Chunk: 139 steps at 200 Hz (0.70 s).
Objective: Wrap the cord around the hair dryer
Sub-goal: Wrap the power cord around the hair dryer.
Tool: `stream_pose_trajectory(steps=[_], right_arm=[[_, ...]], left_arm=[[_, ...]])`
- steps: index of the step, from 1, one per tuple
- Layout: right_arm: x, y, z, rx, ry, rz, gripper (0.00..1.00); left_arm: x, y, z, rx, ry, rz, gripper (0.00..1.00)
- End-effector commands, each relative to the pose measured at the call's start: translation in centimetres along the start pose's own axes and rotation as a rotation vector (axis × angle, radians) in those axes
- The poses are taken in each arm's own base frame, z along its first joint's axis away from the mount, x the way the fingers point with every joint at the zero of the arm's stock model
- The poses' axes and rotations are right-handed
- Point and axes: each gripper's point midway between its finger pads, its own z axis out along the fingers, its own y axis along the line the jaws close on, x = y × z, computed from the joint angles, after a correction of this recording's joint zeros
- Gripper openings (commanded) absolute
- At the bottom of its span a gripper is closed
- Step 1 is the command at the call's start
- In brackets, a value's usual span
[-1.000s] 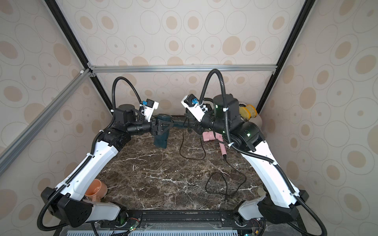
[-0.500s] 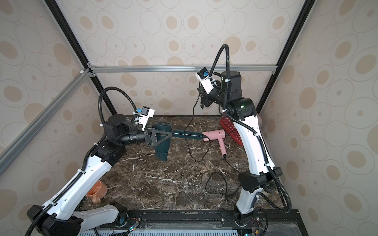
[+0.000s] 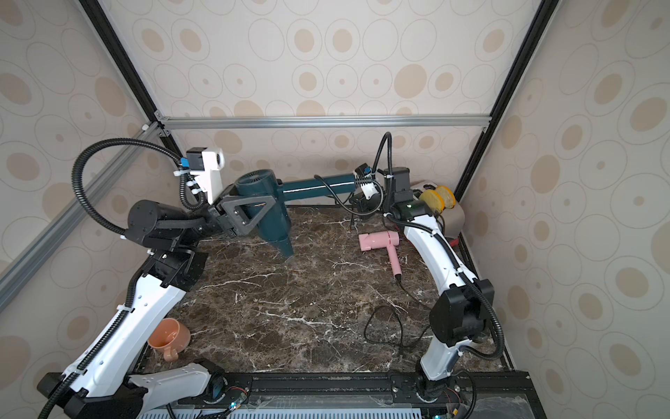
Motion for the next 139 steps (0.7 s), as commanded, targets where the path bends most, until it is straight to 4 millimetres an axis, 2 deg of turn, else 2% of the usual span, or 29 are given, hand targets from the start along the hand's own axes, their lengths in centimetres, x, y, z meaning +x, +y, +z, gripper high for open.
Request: stream_pose_trajectory(steps=[1, 16, 37, 61, 100, 121, 139], right_arm=[[-2.4, 1.6, -2.2, -0.037, -0.14, 0.019, 0.0], [-0.8, 3.0, -2.1, -0.075, -0.12, 0.038, 0.0], [1.5, 6.1, -1.8, -0.133, -0.06, 0.02, 0.0], [4.0, 10.1, -2.5, -0.184, 0.014, -0.017, 0.0], [6.5, 14.3, -7.0, -0.177, 0.071, -0.044, 0.0], [7.0, 16.7, -9.4, -0.193, 0.1, -0.081, 0.0], [6.7, 18.4, -11.4, -0.2, 0.118, -0.123, 0.0]], left_arm=[[-4.0, -1.6, -0.2, 0.014, -0.138, 0.143, 0.0], [-4.9, 0.1, -0.4, -0.032, -0.175, 0.168, 0.0], [-6.0, 2.8, -0.2, -0.104, -0.192, 0.228, 0.0], [-6.5, 7.2, 0.4, -0.219, -0.124, 0.302, 0.0], [-5.9, 13.0, -0.1, -0.389, 0.068, 0.427, 0.0], [-4.1, 16.4, -1.0, -0.472, 0.178, 0.438, 0.0], [-2.2, 19.2, -2.1, -0.555, 0.272, 0.45, 0.0]])
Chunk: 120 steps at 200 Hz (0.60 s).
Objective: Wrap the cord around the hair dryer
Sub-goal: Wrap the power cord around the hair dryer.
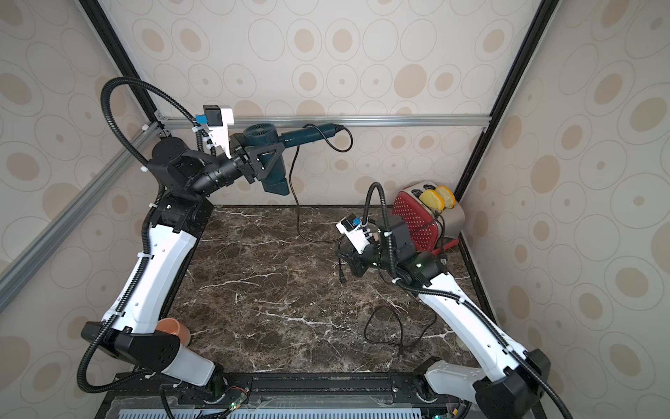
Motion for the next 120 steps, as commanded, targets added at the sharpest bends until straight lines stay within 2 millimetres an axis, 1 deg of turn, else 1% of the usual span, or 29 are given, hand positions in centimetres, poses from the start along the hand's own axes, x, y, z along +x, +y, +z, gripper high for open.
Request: stream_pose_trajectory(steps=[1, 19, 31, 47, 60, 69, 85, 98, 113, 120], right_arm=[[0.9, 2.3, -2.0, 0.005, 0.077, -0.045, 0.0], [-0.1, 4.1, -3.7, -0.003, 0.083, -0.089, 0.0], [-1.2, 5.2, -4.8, -0.009, 0.075, -0.118, 0.0], [-2.9, 6.3, -6.3, -0.01, 0.051, -0.164, 0.0], [-4.7, 7.1, -7.6, -0.014, 0.017, -0.198, 0.0], [-5.9, 7.5, -8.4, -0.017, -0.002, -0.22, 0.0], [-7.8, 8.1, -9.5, -0.014, -0.027, -0.267, 0.0], [-9.3, 8.2, -10.3, -0.004, -0.051, -0.307, 0.0], [-11.3, 7.9, -10.9, 0.03, -0.08, -0.372, 0.0], [-12.3, 7.6, -11.0, 0.049, -0.09, -0.41, 0.0]], left_arm=[[2.4, 1.9, -0.4, -0.088, 0.129, 0.133, 0.0], [4.9, 3.9, -0.3, -0.144, 0.203, 0.146, 0.0], [6.7, 5.2, -0.2, -0.184, 0.26, 0.154, 0.0], [9.1, 6.8, -0.4, -0.234, 0.339, 0.168, 0.0], [11.4, 8.1, -0.8, -0.273, 0.407, 0.177, 0.0], [12.8, 8.7, -1.1, -0.286, 0.444, 0.182, 0.0], [15.4, 9.3, -1.5, -0.29, 0.506, 0.17, 0.0], [17.4, 9.2, -1.9, -0.274, 0.542, 0.146, 0.0], [19.4, 8.2, -2.4, -0.228, 0.561, 0.096, 0.0], [19.8, 7.3, -2.6, -0.201, 0.554, 0.068, 0.0]])
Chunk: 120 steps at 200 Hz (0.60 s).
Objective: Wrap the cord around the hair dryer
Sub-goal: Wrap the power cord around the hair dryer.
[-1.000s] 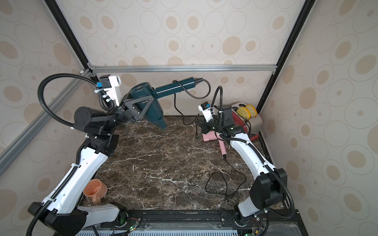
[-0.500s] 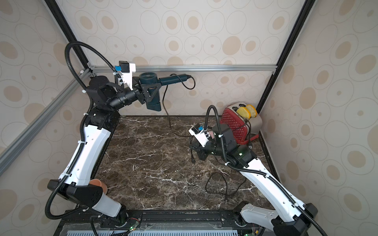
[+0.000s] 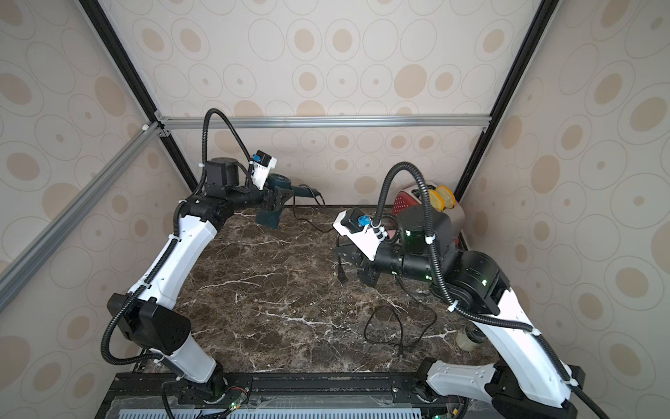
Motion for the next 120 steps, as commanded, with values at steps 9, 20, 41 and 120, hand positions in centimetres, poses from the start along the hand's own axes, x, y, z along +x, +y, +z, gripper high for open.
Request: stream_pose_trajectory(steps=[9, 20, 41, 120], right_arm=[[-1.5, -1.7, 0.2, 0.064, 0.042, -0.173, 0.0], [-2.8, -2.9, 0.8, 0.105, 0.039, -0.239, 0.0], [-4.8, -5.8, 2.4, 0.187, 0.019, -0.311, 0.0], [-6.1, -21.5, 8.8, 0.423, -0.037, -0.284, 0.0]], left_arm=[[1.0, -3.1, -1.7, 0.098, -0.023, 0.03, 0.0], [1.9, -4.9, -2.2, 0.143, -0.012, 0.025, 0.0], [3.5, -8.6, -3.3, 0.232, 0.016, 0.016, 0.0], [0.8, -20.8, -13.2, 0.643, -0.109, -0.162, 0.0]])
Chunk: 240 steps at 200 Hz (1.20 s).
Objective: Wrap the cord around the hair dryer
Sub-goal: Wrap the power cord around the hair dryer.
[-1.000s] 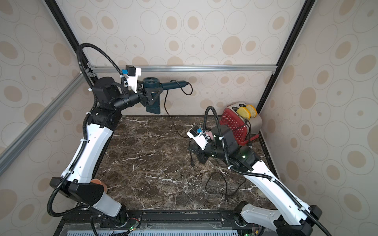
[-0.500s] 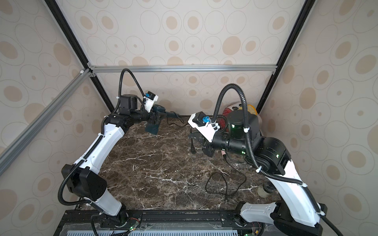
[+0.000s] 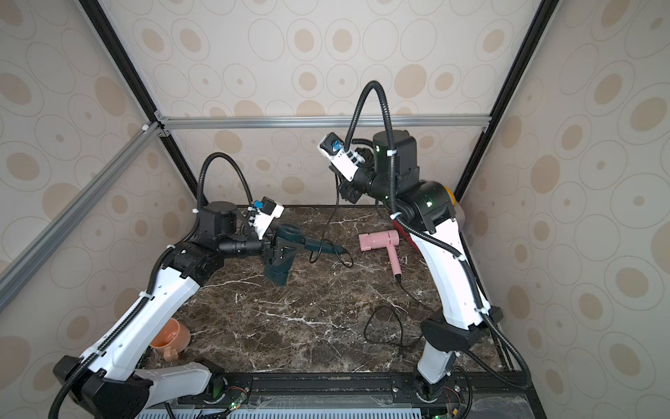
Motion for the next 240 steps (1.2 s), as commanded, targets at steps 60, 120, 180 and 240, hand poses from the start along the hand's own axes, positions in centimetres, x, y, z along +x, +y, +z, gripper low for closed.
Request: stream_pose_trajectory(steps=[60, 120, 180, 240], right_arm=[[8.1, -2.3, 8.5, -0.097, 0.054, 0.123, 0.0], [12.9, 1.8, 9.1, -0.201, 0.082, 0.276, 0.0], [15.1, 6.4, 6.7, -0.248, 0.05, 0.438, 0.0], [15.5, 13.1, 3.0, -0.333, 0.074, 0.474, 0.0]], left_arm=[[-11.0, -14.0, -7.6, 0.398, -0.37, 0.052, 0.0], [-17.0, -16.1, -12.4, 0.335, -0.632, 0.206, 0.0], [-20.7, -12.1, -13.0, 0.177, -0.818, 0.22, 0.0], [-23.4, -5.5, -11.9, -0.163, -0.789, 0.347, 0.0]])
